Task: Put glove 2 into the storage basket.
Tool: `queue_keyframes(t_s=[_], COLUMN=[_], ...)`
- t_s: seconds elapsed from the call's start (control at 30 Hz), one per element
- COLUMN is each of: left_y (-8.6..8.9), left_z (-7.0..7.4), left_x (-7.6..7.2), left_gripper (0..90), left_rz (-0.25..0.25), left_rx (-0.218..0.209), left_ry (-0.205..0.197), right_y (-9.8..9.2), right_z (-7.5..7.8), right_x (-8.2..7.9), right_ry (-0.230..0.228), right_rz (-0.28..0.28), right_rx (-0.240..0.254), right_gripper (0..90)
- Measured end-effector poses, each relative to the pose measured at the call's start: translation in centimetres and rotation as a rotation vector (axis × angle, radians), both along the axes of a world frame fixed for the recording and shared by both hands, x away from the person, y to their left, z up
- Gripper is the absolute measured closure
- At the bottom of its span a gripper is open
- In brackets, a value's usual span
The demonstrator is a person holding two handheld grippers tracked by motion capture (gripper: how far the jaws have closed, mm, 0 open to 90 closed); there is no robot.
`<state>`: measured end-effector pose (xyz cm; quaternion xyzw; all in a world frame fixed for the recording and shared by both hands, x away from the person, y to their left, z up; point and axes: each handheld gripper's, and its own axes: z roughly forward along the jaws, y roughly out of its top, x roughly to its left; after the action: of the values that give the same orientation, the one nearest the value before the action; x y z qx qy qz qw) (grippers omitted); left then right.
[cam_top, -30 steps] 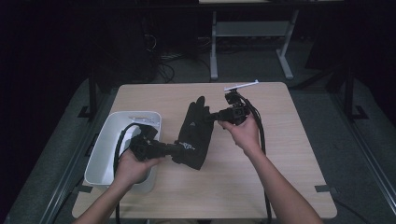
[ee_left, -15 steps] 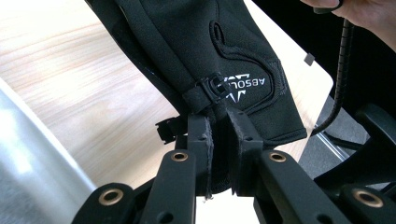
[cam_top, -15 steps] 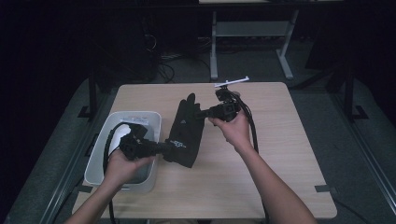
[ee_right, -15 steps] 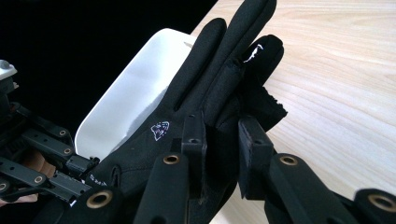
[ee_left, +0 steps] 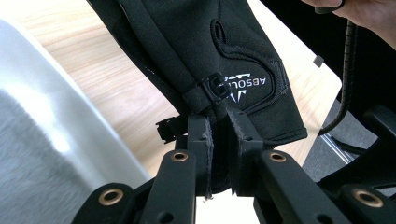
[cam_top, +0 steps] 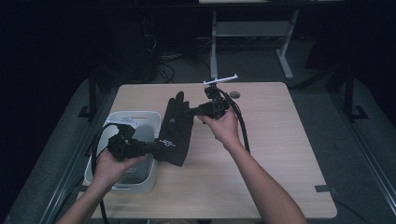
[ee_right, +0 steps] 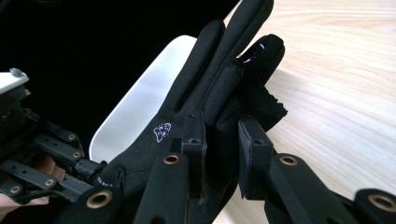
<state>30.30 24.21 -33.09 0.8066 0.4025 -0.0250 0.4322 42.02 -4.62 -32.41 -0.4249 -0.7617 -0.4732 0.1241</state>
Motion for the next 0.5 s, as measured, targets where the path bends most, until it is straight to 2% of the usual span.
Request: queue_keyframes(t_s=[0.5], left_y=[3.6], left_z=[0.0], left_x=[-0.6], left_gripper=[81.2], left_rz=[0.057], left_rx=[-0.004], left_ry=[-0.002], right_y=[3.9], right_z=[0.4], right_x=[0.6], right_ry=[0.008], right_rz=[0.045], right_rx=[0.02], right_gripper=[75.3])
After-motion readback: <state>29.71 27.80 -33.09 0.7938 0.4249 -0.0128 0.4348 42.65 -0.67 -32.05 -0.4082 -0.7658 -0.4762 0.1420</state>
